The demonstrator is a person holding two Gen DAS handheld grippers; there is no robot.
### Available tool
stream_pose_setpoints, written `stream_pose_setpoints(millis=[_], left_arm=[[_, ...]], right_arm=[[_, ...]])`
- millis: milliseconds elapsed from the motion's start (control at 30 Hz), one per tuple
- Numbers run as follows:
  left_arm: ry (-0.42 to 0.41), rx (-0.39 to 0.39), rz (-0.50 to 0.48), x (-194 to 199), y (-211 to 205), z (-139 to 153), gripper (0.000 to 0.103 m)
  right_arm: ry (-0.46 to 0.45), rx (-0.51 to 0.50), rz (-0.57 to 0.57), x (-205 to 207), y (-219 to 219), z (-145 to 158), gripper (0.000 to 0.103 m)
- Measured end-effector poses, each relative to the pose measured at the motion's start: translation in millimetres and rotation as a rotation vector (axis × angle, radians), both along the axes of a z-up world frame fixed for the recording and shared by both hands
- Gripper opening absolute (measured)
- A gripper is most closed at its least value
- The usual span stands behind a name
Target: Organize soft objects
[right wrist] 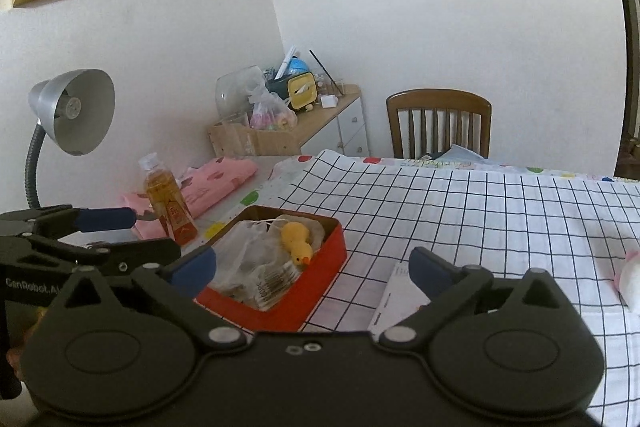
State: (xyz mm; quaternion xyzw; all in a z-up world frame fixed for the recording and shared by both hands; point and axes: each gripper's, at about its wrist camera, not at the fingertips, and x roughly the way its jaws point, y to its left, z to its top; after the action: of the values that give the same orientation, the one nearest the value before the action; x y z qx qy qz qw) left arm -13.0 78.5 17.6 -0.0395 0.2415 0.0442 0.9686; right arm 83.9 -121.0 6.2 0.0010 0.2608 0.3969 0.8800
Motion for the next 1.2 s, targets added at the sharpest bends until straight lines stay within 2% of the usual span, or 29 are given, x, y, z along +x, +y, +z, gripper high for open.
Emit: stream_pose_setpoints(millis=[233,400,667,1200], left_arm=[[-0.009,-0.028,0.004,-8.5,-2.9,-1.6,0.098],[-0.001,-0.021,0.036,-10.2,-2.0,-2.4,0.098],[0.001,-0.064,0.041,-15.3,2.1,-2.7,0.099],[0.0,-0.061,0.052,-18.0,-6.4,-0.3,0.099]], right_arm=[[0.006,0.003,-0.015,-8.6,-7.3,-2.8,0.103],[0.004,0.017,-0.027,-16.2,-11.6,-1.7,0.103],[-0.017,0.021,-0.044,-24.9,-11.8,0.7,0.103],[-0.017,0.028,-0.085,-31.4,-18.1,0.9,0.103]])
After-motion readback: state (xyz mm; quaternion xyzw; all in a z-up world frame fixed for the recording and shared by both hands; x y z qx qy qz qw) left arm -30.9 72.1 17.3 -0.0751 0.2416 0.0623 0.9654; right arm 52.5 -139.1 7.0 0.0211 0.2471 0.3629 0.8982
